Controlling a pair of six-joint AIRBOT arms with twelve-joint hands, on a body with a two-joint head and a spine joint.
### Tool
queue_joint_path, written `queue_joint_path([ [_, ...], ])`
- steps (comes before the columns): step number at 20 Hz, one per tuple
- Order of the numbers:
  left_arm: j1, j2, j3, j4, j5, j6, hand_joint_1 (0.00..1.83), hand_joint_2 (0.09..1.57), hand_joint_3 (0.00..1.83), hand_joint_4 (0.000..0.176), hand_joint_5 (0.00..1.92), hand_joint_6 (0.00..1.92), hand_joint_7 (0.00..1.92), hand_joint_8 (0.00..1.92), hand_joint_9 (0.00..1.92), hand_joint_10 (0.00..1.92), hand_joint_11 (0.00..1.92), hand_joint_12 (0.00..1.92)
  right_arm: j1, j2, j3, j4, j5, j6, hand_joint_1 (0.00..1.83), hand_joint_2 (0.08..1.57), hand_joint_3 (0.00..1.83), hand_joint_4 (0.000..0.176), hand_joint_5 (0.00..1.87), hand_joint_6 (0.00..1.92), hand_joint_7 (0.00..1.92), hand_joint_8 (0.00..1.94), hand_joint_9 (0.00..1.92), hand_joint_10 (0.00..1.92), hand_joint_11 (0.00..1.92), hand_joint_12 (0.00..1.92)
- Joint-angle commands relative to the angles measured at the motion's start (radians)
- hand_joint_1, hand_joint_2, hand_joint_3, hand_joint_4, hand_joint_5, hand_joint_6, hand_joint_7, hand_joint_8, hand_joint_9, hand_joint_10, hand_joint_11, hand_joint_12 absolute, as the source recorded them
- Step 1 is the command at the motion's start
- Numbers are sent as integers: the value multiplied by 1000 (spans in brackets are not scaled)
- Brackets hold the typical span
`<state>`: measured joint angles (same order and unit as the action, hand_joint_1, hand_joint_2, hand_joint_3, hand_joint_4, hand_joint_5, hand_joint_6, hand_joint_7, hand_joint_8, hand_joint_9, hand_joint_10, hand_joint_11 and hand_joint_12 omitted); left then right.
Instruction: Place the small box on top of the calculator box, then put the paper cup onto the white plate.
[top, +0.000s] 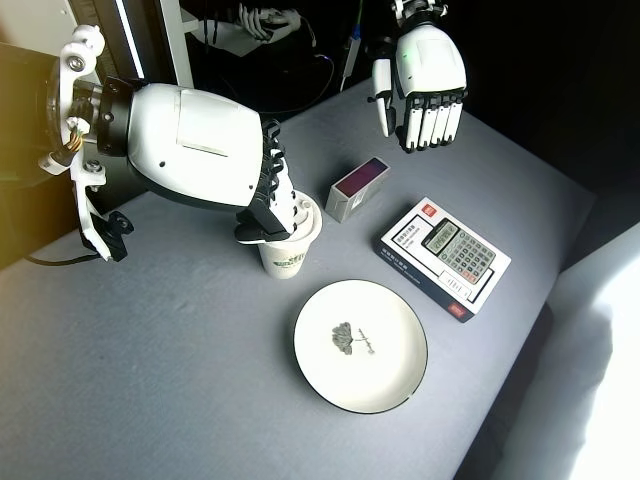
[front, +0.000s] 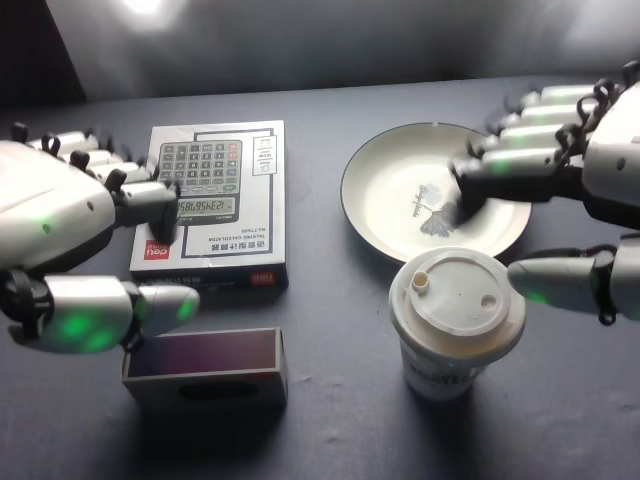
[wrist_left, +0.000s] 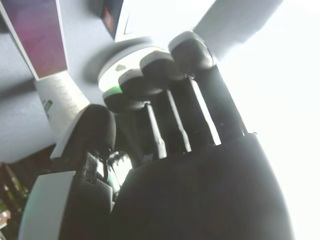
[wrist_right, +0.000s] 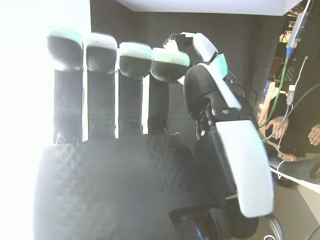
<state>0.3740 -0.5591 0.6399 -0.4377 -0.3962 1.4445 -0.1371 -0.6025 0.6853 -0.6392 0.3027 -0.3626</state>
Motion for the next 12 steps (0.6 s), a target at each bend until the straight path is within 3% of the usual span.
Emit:
queue_joint_path([
  [1, -15, 9, 6, 12, -83, 6, 0, 1252, 8, 0, 241, 1, 208, 3, 169, 5, 0, 397, 16, 10, -5, 22, 92, 7, 124, 1446, 10, 0, 110, 4, 111, 6, 88, 11, 0, 357],
  [4, -44, 9, 6, -22, -37, 50, 0, 1236, 0, 0, 209, 1, 206, 2, 180, 4, 0, 443, 16, 10, -5, 22, 92, 7, 11, 1456, 4, 0, 78, 0, 79, 0, 57, 1, 0, 338],
  [6, -53, 9, 7, -25, -27, 56, 0, 1245, 1, 0, 175, 2, 165, 1, 160, 1, 0, 401, 16, 10, -4, 21, 91, -5, 40, 1449, 0, 0, 95, 4, 83, 1, 66, 3, 0, 351],
  [7, -55, 9, 6, -25, -26, 58, 0, 1241, 0, 0, 180, 4, 176, 6, 169, 5, 0, 398, 16, 10, -4, 21, 90, -12, 112, 1438, 0, 0, 99, 4, 81, 1, 51, 8, 0, 305],
  [8, -56, 9, 6, -25, -23, 58, 0, 1234, 0, 0, 186, 6, 186, 10, 174, 6, 0, 396, 16, 10, -3, 21, 90, -14, 114, 1448, 0, 0, 62, 10, 44, 8, 9, 1, 0, 119],
  [9, -57, 9, 5, -28, -21, 58, 5, 1219, 0, 0, 207, 8, 207, 11, 189, 8, 0, 410, 16, 10, -3, 21, 90, -14, 100, 1450, 1, 0, 66, 10, 47, 8, 13, 4, 0, 102],
  [10, -58, 9, 4, -34, -19, 58, 57, 1194, 0, 0, 210, 7, 214, 10, 197, 9, 0, 415, 16, 10, -3, 21, 90, -14, 96, 1451, 1, 0, 61, 7, 36, 3, 2, 0, 0, 97],
  [12, -59, 7, 4, -48, -10, 64, 335, 1087, 0, 0, 181, 0, 178, 0, 177, 1, 0, 388, 16, 10, -3, 21, 90, -14, 72, 1454, 0, 0, 86, 1, 64, 1, 36, 3, 0, 178],
])
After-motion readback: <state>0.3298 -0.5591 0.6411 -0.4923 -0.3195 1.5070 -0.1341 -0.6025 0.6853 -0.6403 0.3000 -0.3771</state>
